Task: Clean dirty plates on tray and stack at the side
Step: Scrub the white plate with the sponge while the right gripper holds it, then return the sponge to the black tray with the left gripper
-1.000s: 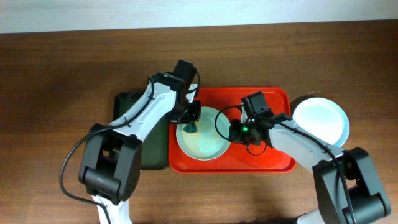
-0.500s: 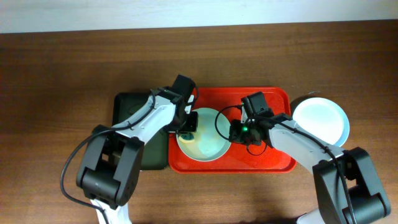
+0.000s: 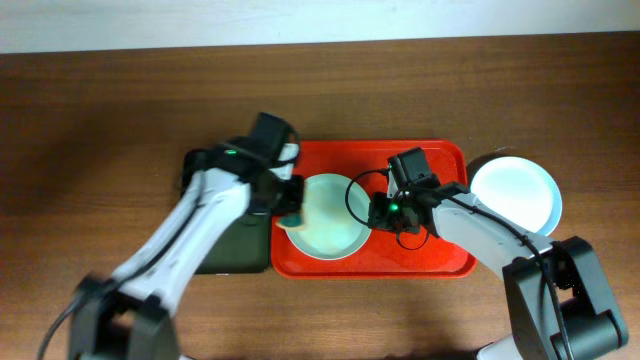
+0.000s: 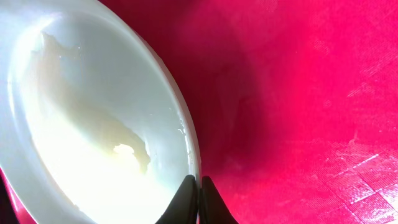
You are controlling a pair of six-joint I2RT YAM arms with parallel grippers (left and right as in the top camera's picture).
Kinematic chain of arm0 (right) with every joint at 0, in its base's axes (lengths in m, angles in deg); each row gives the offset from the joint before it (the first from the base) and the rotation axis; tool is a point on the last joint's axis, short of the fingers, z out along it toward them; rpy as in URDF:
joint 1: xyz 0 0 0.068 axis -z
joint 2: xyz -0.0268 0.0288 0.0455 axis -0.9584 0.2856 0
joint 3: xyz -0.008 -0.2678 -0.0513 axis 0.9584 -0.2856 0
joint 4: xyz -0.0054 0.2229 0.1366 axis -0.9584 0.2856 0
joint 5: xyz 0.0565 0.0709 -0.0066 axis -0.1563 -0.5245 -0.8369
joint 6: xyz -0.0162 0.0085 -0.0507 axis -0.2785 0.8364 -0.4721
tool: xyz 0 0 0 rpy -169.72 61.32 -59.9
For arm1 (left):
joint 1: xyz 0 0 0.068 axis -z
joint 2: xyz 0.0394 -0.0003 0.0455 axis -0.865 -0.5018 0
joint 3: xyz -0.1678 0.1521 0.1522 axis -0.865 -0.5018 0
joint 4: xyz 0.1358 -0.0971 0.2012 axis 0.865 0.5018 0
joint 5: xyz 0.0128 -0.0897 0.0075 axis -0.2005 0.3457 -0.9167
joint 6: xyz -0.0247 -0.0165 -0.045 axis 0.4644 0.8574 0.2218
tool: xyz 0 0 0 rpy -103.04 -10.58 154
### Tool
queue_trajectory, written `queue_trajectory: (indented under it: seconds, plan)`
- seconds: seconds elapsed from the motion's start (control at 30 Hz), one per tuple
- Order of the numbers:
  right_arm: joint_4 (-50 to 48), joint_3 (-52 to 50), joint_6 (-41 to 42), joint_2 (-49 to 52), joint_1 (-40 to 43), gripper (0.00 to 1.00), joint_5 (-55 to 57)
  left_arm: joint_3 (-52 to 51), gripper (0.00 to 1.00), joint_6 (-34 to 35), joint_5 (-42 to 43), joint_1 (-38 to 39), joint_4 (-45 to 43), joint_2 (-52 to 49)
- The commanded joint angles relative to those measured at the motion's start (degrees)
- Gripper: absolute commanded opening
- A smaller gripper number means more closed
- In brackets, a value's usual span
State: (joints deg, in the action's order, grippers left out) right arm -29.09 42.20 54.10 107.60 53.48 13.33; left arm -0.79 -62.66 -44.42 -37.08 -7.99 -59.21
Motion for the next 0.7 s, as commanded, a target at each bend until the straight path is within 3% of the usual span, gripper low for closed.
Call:
queue_trajectory:
  seconds: [0.0,0.1,0.23,0.37,0.53,0.67]
  plan:
    - [0.0,-0.37,0.22,0.52,-0.33,0.04,-0.33,0.79,0.0,0.5,-9.22,-5.27,4.61,4.24]
    - [0.0,-0.37,0.24,0.52,-0.33,0.04,-0.33,-0.48,0.0,-0.13,-12.85,-7.8,7.13,3.17]
    - [0.22,-0.37,0.24,0.52,-0.33,0.04,-0.33,-6.45,0.0,-0.13,-16.87,-7.87,2.08,1.31]
    - [0.2,-0.37,0.24,0.52,-0.33,0.04,-0.33,-12.61,0.0,-2.14,-16.65,-7.87,-5.51,-1.4]
    - [0.17,-0.37,0.24,0.52,-0.33,0.04,-0.33,-16.04,0.0,-12.13,-11.23,-7.87,-11.1,-4.07]
    - [0.15,-0.37,0.24,0.52,-0.33,0.04,-0.33,-13.94,0.0,-12.02,-13.09,-7.87,-14.49,-3.93]
